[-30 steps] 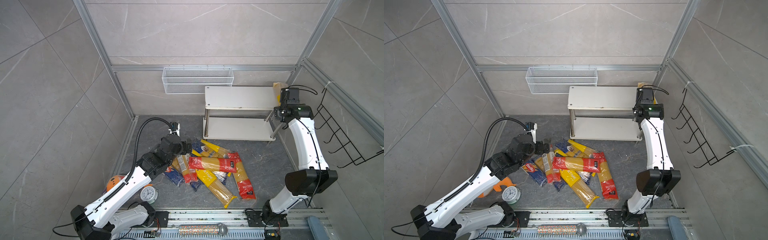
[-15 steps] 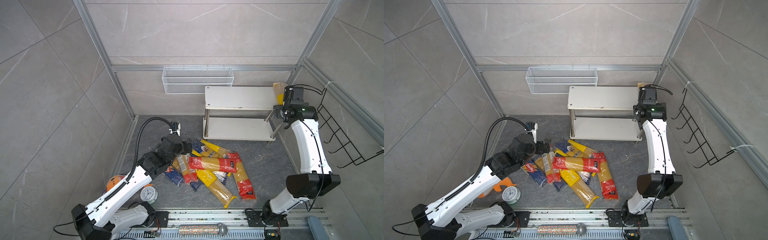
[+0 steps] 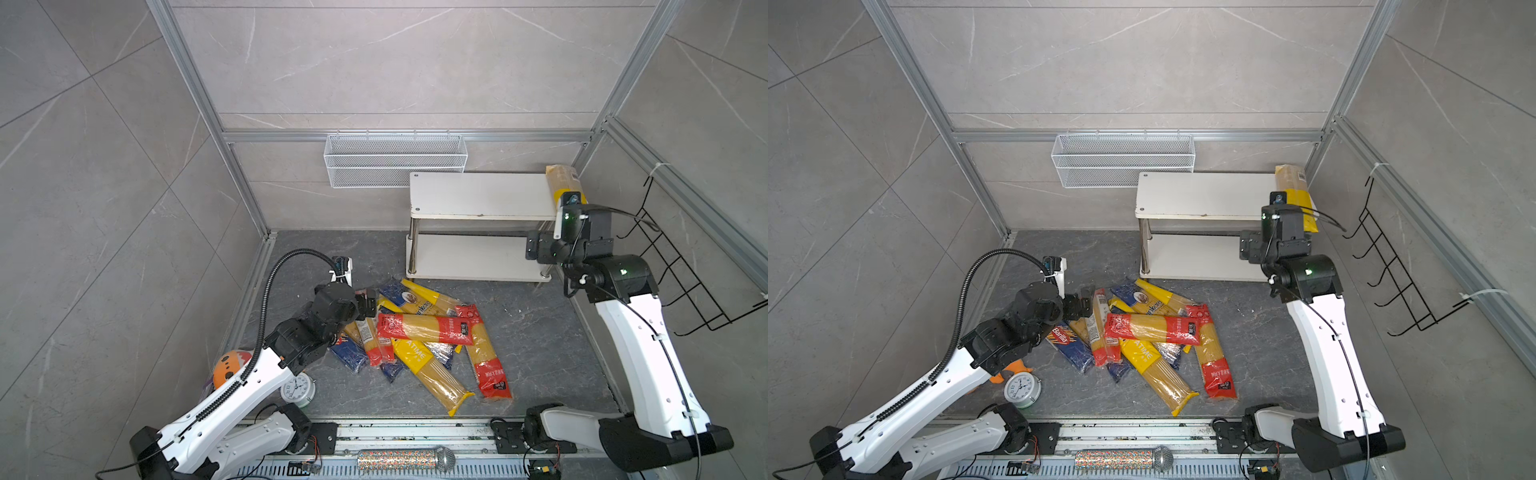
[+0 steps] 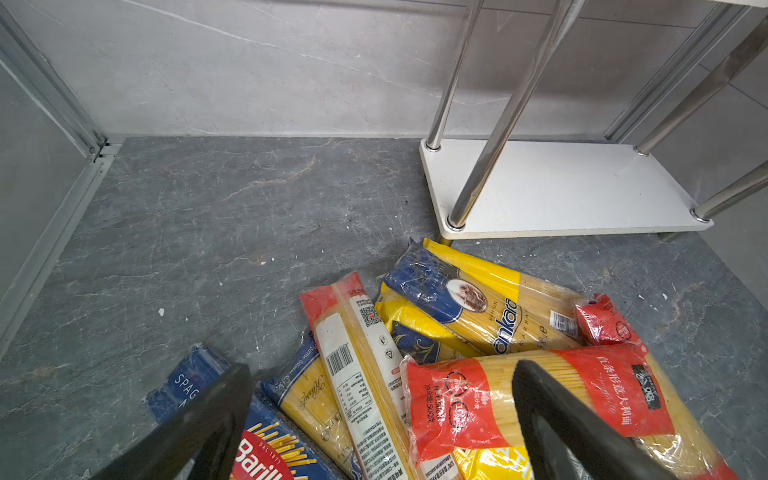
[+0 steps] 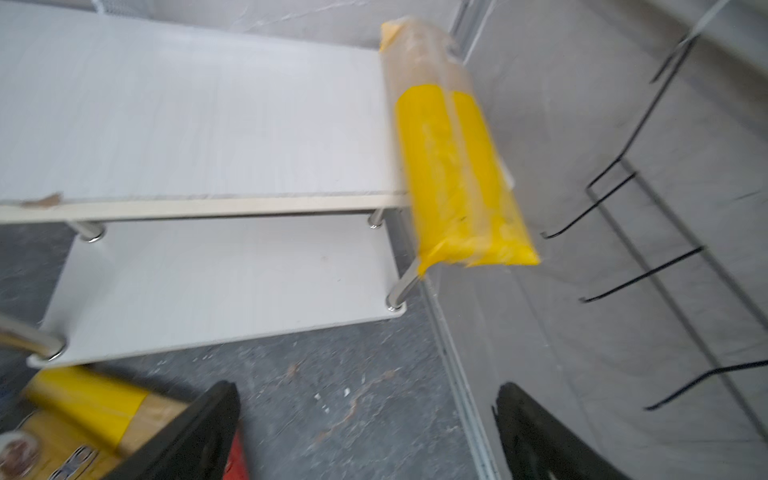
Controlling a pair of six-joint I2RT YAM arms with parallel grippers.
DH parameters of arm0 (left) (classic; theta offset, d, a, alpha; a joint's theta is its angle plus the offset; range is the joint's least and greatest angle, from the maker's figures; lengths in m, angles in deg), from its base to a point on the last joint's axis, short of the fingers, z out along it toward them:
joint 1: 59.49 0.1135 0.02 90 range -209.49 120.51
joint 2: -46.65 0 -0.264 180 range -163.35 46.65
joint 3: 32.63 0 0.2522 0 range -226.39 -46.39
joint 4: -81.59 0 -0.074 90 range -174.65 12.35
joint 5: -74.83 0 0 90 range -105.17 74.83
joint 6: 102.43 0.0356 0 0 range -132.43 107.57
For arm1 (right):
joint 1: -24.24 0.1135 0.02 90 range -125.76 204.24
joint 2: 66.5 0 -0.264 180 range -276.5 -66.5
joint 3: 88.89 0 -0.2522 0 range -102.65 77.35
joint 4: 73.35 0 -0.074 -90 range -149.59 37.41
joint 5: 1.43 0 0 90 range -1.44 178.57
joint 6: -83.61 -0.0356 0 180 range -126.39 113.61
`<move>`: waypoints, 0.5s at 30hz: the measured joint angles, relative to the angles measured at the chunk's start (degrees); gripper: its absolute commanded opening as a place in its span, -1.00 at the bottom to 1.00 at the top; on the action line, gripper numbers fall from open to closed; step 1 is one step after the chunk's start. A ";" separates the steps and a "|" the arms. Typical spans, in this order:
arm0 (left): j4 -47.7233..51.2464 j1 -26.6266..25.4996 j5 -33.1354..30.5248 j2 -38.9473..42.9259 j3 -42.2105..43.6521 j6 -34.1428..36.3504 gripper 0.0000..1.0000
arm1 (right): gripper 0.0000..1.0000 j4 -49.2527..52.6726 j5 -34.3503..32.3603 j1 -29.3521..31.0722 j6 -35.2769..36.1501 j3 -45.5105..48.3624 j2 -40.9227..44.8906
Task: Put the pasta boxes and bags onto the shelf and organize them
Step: 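Open the right gripper and draw it back down from the shelf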
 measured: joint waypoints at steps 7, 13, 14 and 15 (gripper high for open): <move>-0.04 0.00 -0.85 2.27 4.09 -0.02 1.00 | 0.99 1.49 7.48 5.64 -5.86 12.33 6.95; -0.44 0.00 -0.52 3.72 8.48 -0.87 1.00 | 1.00 -0.66 18.25 13.00 -8.02 22.21 10.36; -0.46 0.00 -0.52 4.48 9.35 -1.05 1.00 | 1.00 -1.11 19.15 14.38 -8.00 23.39 10.03; -0.46 -0.02 -0.52 5.46 10.29 -1.38 1.00 | 0.99 -1.55 19.50 15.98 -7.98 24.41 9.33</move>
